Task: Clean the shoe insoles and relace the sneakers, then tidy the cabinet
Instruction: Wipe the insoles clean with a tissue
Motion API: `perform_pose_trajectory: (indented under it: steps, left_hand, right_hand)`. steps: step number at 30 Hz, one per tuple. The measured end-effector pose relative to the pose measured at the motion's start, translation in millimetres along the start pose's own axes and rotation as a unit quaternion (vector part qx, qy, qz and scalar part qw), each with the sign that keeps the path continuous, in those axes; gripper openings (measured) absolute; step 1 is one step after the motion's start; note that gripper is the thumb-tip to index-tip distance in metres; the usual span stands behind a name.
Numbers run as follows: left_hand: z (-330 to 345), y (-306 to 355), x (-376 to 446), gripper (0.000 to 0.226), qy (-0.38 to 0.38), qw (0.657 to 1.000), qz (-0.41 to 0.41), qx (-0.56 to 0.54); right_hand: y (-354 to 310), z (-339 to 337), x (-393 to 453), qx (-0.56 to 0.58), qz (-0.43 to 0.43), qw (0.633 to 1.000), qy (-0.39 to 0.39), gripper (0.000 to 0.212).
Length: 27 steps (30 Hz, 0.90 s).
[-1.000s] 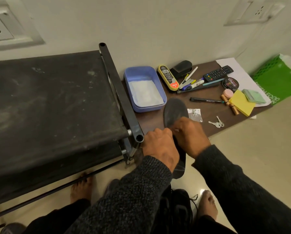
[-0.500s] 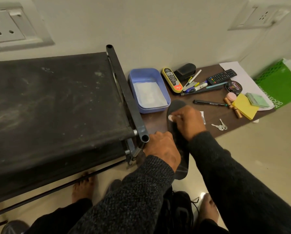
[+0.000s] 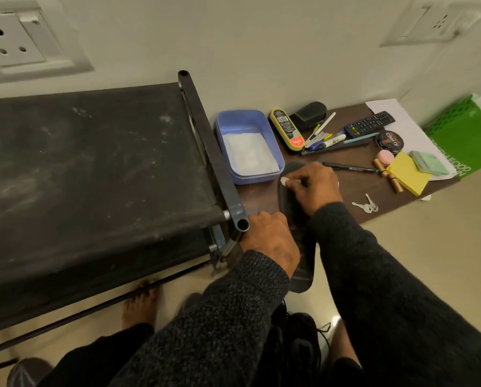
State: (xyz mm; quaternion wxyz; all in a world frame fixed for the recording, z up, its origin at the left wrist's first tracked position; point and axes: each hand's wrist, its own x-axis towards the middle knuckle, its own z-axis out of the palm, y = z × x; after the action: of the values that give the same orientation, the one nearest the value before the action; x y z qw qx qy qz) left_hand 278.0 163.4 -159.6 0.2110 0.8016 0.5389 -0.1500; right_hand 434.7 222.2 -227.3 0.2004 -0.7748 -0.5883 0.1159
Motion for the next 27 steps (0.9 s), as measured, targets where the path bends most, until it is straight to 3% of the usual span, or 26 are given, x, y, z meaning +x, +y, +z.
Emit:
perform_pose_trajectory:
  steps: [3, 7, 9, 13, 16, 20, 24, 27]
  left_hand:
    - [0.8, 3.0, 4.1, 0.045, -0.019, 1.000, -0.002, -0.018]
    - [9.2, 7.9, 7.5, 0.076, -0.043, 0.995, -0.020, -0.084]
    - [8.5, 5.3, 6.7, 0.080, -0.045, 0.996, -0.010, -0.073]
    - [8.6, 1.0, 6.7, 0.066, -0.012, 0.999, 0.006, -0.038]
    - [9.9, 4.3, 9.3, 0.083, -0.026, 0.998, 0.009, -0.063]
    - [9.5, 4.2, 10.4, 0.080, -0.018, 0.997, 0.010, -0.069]
    - [7.8, 0.9, 8.4, 0.076, 0.001, 0.999, 0.028, -0.032]
    - [5.5, 3.4, 9.8, 0.069, 0.006, 0.999, 0.018, -0.046]
  right_hand:
    - [-1.6, -8.2, -30.6, 0.010, -0.043, 0.999, -0.024, 0.008]
    - [12.1, -19.2, -83.5, -0.037, -0.128, 0.989, -0.061, 0.012]
    - [18.0, -16.6, -56.4, -0.052, -0.096, 0.993, -0.045, 0.009]
    - [17.3, -17.9, -2.0, -0.056, 0.025, 0.998, 0.011, 0.014]
    - [25.6, -16.7, -24.5, -0.045, 0.003, 0.998, -0.035, 0.011]
    - [37.2, -20.4, -69.0, -0.064, -0.088, 0.993, -0.051, 0.010]
    - [34.7, -16.6, -6.9, -0.015, 0.014, 1.000, -0.013, 0.005]
    - [25.0, -14.0, -10.6, -0.010, 0.021, 1.000, 0.000, 0.009]
